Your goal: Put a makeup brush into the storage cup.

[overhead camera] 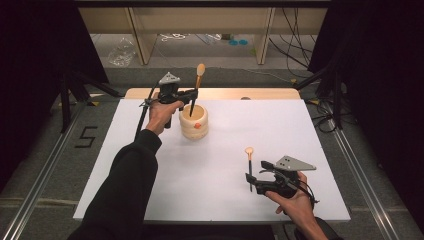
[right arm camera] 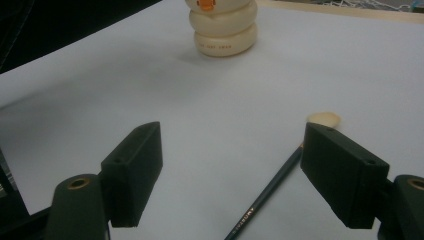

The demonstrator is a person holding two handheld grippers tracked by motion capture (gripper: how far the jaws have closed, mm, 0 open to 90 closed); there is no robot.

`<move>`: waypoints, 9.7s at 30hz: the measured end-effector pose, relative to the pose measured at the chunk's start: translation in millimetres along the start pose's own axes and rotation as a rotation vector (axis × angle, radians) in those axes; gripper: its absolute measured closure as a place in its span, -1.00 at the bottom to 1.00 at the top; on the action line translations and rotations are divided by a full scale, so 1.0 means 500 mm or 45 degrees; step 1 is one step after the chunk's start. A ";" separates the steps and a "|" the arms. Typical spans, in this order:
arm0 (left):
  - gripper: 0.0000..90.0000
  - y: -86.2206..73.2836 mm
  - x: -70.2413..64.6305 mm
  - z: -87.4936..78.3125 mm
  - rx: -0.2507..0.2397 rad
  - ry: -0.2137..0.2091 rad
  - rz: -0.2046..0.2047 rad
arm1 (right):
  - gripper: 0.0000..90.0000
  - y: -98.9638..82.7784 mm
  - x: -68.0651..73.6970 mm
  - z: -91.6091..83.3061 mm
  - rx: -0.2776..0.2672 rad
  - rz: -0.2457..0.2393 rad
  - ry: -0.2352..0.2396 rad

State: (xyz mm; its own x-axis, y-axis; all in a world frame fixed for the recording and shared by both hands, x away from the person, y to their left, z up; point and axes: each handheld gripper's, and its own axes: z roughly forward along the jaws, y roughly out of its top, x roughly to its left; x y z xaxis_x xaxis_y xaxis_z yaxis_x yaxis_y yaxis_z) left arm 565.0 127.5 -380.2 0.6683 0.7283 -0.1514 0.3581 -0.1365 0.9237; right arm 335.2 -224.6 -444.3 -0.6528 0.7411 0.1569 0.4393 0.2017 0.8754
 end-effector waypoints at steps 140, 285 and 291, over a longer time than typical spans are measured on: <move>-0.64 -0.215 -0.153 -0.264 0.093 -0.016 0.070 | -0.43 0.003 0.000 -0.008 0.019 -0.012 -0.033; -0.63 -0.306 -0.255 -0.345 0.183 -0.045 0.174 | 0.81 0.098 -0.107 0.204 1.014 -0.168 -0.075; -0.63 -0.307 -0.253 -0.345 0.180 -0.037 0.164 | 0.83 0.106 -0.109 0.215 1.078 -0.190 -0.067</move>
State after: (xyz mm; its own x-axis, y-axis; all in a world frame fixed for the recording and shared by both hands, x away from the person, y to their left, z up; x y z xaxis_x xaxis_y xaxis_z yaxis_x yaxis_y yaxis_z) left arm 312.8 172.1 -441.9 0.7323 0.6793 -0.0468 0.3548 -0.3219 0.8778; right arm 460.1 -185.3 -455.7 -0.7201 0.6933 0.0271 0.6770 0.6936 0.2462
